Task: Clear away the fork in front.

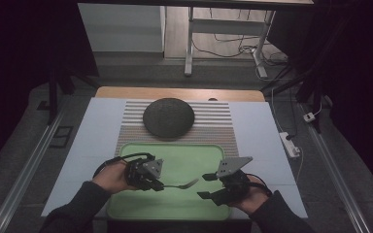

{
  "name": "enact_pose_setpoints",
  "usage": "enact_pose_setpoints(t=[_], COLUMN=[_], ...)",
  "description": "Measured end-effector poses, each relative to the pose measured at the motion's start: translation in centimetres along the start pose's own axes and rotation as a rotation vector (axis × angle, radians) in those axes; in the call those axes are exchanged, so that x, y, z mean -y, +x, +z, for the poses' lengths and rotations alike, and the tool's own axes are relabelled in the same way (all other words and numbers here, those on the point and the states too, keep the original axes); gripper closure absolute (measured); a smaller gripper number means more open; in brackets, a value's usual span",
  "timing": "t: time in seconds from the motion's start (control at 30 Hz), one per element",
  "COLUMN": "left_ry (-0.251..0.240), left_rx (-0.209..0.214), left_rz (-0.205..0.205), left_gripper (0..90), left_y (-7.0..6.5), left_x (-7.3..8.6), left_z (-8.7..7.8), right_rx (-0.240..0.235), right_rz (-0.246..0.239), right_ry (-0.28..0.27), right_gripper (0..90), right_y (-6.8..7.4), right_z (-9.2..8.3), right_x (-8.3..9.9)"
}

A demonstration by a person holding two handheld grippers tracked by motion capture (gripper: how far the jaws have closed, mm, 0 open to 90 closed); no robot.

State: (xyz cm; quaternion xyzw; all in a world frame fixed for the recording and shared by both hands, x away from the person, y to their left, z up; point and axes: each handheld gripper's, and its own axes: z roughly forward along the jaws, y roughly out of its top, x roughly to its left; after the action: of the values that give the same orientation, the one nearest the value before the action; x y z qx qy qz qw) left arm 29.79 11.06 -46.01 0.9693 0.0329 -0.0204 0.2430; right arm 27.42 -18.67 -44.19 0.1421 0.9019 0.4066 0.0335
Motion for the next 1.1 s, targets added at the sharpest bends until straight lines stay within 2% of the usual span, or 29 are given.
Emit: enact_pose_setpoints(t=[0.17, 0.23, 0.33, 0.43, 0.5, 0.57, 0.7, 0.77, 0.83, 0.9, 1.1], left_ry=[-0.008, -0.007, 0.0, 0.001, -0.006, -0.017, -0.051, -0.059, -0.055, -0.045, -0.031], left_rx=[-0.05, -0.07, -0.097, -0.134, -0.149, -0.165, -0.189, -0.202, -0.221, -0.238, -0.255], left_rz=[-0.143, -0.187, -0.275, -0.361, -0.411, -0.47, -0.599, -0.664, -0.722, -0.786, -0.958], left_gripper=[86.1, 86.1, 86.1, 86.0, 86.0, 86.0, 86.0, 86.0, 86.0, 86.0, 85.9], left_y=[0.4, 0.5, 0.6, 0.4, 0.3, 0.1, -0.4, -0.6, -0.8, -1.0, -0.8], left_x=[1.1, 1.5, 2.2, 2.6, 3.0, 3.4, 4.4, 5.0, 5.4, 5.9, 7.2], left_z=[-0.4, -0.5, -0.6, -0.7, -0.8, -1.0, -1.2, -1.3, -1.3, -1.2, -0.5], right_rx=[0.083, 0.131, 0.188, 0.245, 0.234, 0.245, 0.253, 0.274, 0.295, 0.29, 0.299], right_rz=[0.037, 0.071, 0.121, 0.162, 0.192, 0.204, 0.201, 0.197, 0.206, 0.225, 0.25], right_ry=[0.003, -0.001, -0.028, -0.031, -0.023, -0.009, 0.004, 0.002, -0.009, -0.024, -0.048], right_gripper=[27.3, 20.5, 13.1, 7.6, 7.4, 7.2, 0.4, 0.0, 0.0, 0.0, 0.0], right_y=[-0.1, -0.2, -0.3, -0.4, -0.5, -0.5, -0.1, 0.1, 0.3, 0.5, 0.8], right_z=[-0.7, -1.1, -1.9, -2.6, -2.9, -3.1, -3.5, -3.7, -4.0, -4.3, -5.4], right_x=[0.7, 1.0, 1.5, 2.2, 2.9, 3.5, 4.3, 4.7, 5.0, 5.4, 6.3])
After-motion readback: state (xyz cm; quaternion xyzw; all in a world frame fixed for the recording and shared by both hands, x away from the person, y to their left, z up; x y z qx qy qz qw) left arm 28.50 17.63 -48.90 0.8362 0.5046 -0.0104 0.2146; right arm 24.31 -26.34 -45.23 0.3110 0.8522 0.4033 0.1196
